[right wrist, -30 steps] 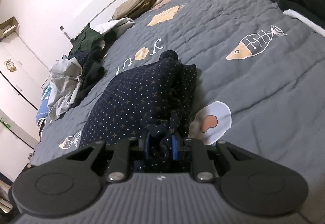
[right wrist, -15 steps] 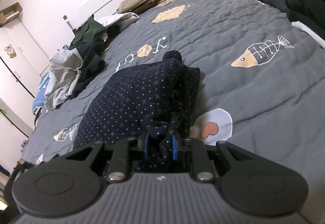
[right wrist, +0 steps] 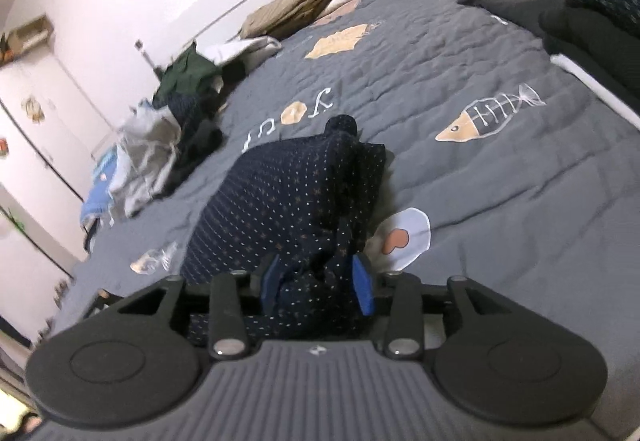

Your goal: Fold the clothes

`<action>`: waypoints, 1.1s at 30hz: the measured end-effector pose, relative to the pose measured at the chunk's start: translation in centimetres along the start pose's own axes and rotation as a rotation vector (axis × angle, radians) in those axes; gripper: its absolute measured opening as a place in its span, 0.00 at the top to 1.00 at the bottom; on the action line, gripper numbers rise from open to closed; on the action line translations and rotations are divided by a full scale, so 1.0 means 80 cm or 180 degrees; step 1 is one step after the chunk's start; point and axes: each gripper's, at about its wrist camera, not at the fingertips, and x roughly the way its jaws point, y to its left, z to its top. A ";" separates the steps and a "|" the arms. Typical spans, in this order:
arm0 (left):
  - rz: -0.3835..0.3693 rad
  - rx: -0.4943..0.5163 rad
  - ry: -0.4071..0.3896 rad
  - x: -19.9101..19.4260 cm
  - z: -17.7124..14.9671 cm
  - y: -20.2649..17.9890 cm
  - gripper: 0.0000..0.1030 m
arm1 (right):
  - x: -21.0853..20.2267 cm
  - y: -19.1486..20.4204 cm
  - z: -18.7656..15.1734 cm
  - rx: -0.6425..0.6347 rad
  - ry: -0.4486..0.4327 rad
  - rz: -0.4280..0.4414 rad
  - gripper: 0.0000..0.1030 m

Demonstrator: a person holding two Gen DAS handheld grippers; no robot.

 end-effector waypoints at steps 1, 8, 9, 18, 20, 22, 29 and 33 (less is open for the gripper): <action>-0.0009 -0.0018 0.0008 0.000 0.001 0.001 0.34 | -0.004 -0.004 -0.002 0.0097 0.0000 0.0057 0.57; -0.0018 -0.0038 0.0041 -0.001 0.003 0.002 0.34 | 0.005 -0.031 -0.045 0.0973 0.0216 0.0465 0.53; -0.0018 -0.0043 0.0046 -0.002 0.003 0.002 0.34 | 0.009 -0.033 -0.049 0.1058 0.0207 0.0479 0.53; -0.0042 -0.0089 0.0084 0.004 -0.001 0.004 0.34 | 0.046 -0.050 -0.079 0.1724 0.0120 0.0563 0.52; -0.0048 -0.0090 0.0089 0.004 -0.001 0.004 0.34 | 0.051 -0.050 -0.081 0.1701 0.0023 0.0490 0.52; -0.0057 -0.0102 0.0097 0.005 -0.001 0.005 0.34 | 0.057 -0.051 -0.081 0.1730 -0.0047 0.0494 0.51; -0.0069 -0.0095 0.0100 0.008 -0.001 0.008 0.34 | 0.083 -0.049 -0.070 0.1741 -0.0151 0.0572 0.46; -0.0060 -0.0086 0.0097 0.009 0.001 0.005 0.34 | 0.089 -0.043 -0.067 0.1718 -0.0159 0.0536 0.38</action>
